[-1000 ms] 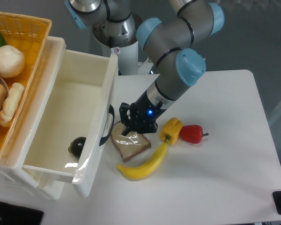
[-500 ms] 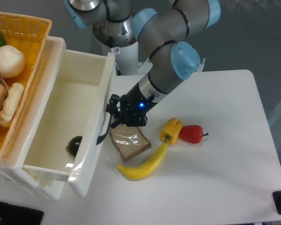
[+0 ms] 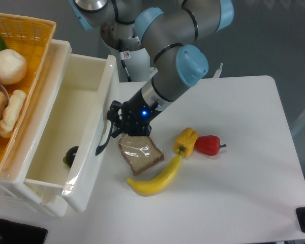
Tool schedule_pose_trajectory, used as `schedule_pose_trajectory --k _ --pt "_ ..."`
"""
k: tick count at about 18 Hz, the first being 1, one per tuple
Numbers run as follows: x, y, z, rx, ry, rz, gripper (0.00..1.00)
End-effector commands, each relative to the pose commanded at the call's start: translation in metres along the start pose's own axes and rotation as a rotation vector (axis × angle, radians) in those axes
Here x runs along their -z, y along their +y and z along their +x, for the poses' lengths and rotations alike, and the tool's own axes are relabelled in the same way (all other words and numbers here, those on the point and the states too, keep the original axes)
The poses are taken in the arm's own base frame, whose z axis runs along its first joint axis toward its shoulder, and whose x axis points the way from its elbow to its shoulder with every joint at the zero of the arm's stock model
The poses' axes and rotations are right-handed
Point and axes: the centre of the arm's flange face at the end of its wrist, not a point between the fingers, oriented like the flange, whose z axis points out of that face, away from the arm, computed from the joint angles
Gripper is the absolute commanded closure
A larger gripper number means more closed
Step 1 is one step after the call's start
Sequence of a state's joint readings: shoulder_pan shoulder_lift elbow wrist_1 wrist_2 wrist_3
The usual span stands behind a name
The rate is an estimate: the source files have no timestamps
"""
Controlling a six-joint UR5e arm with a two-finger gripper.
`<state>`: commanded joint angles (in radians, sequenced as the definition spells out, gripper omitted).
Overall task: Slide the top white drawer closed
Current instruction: 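Push the drawer front with the gripper into the white cabinet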
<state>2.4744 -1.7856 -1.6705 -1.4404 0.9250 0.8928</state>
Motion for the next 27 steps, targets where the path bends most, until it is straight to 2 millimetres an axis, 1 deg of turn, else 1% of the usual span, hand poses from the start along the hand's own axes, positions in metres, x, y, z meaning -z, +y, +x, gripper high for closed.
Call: schedule_pose_trajectory --k 2,4,9,13,18,20,22,27 --pt "-0.005 0.0 0.01 -0.007 0.004 -0.007 1.0" --pt "-0.009 0.002 0.013 -0.008 0.009 -0.012 1.0" --pt "-0.027 -0.004 0.032 -0.019 0.027 -0.04 1.0" --pt "-0.032 -0.005 0.036 -0.017 0.03 -0.048 1.0" --pt "-0.046 -0.012 0.056 -0.022 0.04 -0.068 1.0" --pt "-0.048 -0.013 0.059 -0.02 0.039 -0.069 1.0" --pt "-0.053 -0.016 0.065 -0.027 0.044 -0.076 1.0" --pt "-0.053 -0.016 0.064 -0.029 0.042 -0.075 1.0"
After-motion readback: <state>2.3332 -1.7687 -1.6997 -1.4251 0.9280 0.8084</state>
